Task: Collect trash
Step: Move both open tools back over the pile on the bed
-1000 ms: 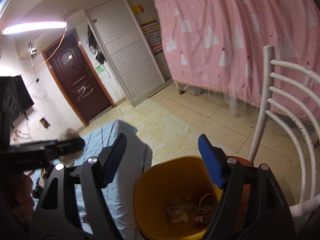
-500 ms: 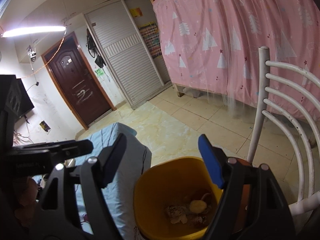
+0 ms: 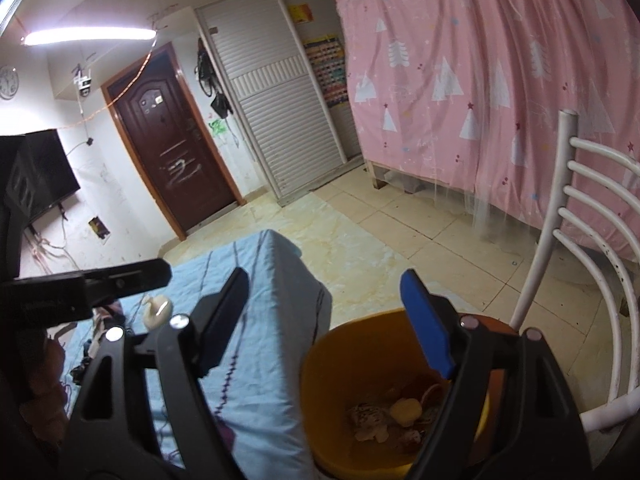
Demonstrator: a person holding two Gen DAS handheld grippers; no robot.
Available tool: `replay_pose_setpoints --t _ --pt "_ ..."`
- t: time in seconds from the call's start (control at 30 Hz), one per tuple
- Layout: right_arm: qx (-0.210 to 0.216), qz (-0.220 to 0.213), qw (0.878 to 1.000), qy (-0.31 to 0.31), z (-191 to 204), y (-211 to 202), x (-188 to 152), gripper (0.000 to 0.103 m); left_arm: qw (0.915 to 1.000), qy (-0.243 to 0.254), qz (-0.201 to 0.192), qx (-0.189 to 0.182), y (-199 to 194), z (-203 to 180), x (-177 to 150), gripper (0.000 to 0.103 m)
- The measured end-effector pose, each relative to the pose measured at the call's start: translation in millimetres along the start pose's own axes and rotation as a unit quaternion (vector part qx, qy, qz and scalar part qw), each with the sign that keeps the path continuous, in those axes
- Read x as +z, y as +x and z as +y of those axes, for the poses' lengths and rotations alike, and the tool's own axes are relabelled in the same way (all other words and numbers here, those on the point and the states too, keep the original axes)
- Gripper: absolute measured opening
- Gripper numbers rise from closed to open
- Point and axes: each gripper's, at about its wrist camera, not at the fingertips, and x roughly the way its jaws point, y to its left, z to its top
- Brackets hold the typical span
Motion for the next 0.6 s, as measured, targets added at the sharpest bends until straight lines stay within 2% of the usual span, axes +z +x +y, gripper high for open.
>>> replay_pose_setpoints --t 0.3,0.6 --pt "0.024 0.017 0.999 -0.037 51 13 -4 0.075 0.9987 -0.039 -0.020 0.025 -26 60 -6 0.056" --pt "0.049 0.034 0.995 -0.075 105 28 -11 0.075 0.9947 -0.085 -0.024 0.053 -41 127 -18 0.056"
